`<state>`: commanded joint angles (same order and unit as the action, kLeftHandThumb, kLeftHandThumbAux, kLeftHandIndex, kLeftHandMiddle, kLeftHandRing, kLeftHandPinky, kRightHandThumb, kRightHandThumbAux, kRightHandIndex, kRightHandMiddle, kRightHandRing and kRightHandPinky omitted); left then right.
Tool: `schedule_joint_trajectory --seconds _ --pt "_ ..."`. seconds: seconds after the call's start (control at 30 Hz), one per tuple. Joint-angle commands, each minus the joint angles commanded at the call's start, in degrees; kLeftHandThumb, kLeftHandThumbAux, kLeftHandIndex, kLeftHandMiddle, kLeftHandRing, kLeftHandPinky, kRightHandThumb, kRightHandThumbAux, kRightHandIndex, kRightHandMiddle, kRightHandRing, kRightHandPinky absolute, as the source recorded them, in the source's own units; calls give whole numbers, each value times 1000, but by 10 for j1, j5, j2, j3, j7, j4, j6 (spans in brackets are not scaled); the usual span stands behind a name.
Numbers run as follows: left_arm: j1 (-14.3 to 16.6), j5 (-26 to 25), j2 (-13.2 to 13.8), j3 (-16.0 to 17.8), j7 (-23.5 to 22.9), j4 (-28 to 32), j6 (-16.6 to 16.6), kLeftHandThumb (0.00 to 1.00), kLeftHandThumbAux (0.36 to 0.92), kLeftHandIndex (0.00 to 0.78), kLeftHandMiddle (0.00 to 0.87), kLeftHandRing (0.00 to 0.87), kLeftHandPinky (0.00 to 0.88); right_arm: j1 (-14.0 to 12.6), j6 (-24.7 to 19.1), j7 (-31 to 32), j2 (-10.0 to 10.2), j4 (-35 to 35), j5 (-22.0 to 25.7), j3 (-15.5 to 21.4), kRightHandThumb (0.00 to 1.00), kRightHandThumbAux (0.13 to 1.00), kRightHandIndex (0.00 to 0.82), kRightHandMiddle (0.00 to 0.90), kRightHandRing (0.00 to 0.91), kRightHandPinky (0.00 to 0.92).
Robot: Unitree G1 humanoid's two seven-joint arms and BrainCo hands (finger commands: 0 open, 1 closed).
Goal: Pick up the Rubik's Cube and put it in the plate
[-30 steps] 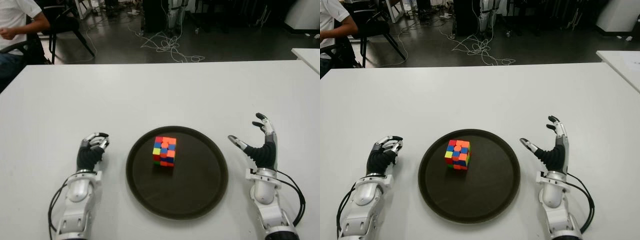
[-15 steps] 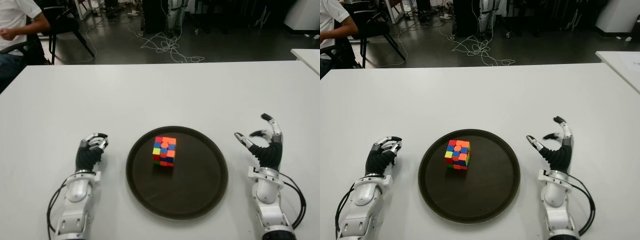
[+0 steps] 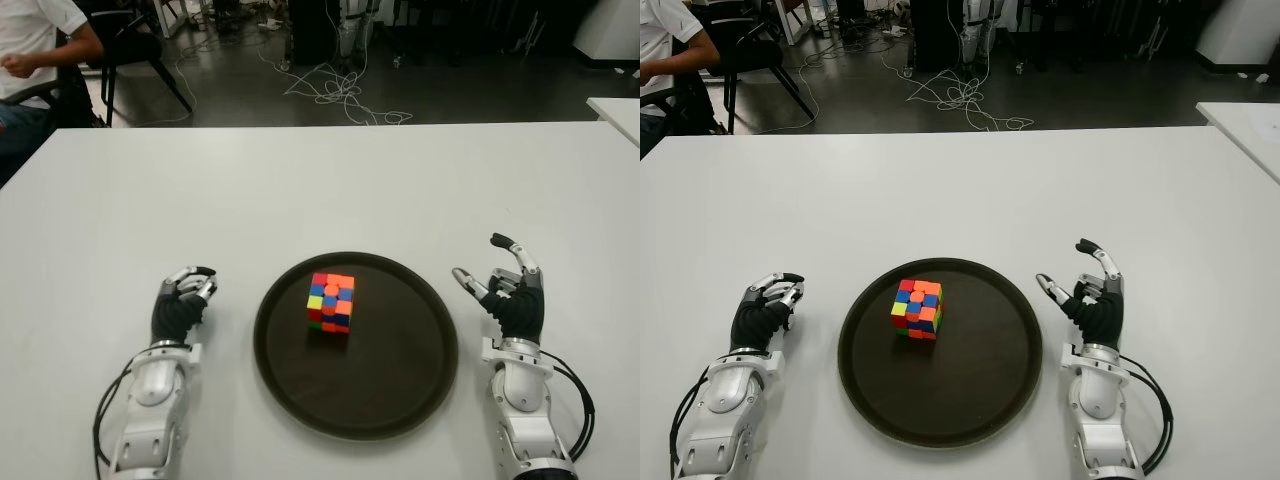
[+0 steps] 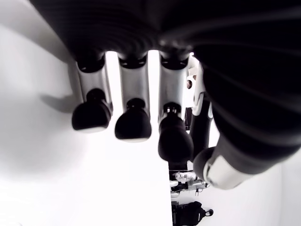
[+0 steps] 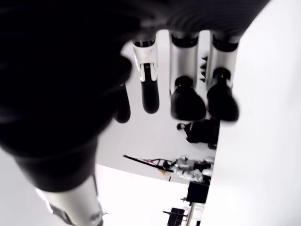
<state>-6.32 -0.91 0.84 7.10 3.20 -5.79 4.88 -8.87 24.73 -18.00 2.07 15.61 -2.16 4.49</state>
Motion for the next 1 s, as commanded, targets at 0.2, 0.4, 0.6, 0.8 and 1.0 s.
schedule_joint_trajectory --seconds 0.2,0.4,0.6,0.8,1.0 --pt "0 2 1 -1 0 2 1 711 703 444 816 825 818 -9 -14 2 8 -17 10 2 209 848 759 828 831 820" --pt "-2 7 3 -3 2 8 6 710 704 444 816 826 820 -21 -40 6 17 -41 12 2 242 853 773 836 839 833" --pt "-4 12 4 -2 3 10 7 710 704 444 818 829 824 -32 -60 11 22 -61 10 0 283 854 779 840 841 834" --pt "-7 18 1 1 14 15 14 712 703 444 818 833 832 -43 -82 11 30 -86 14 -4 322 849 782 844 849 849" --pt "-9 18 -1 6 21 12 11 713 703 445 815 837 832 -53 -101 11 32 -107 16 -8 335 846 784 847 854 856"
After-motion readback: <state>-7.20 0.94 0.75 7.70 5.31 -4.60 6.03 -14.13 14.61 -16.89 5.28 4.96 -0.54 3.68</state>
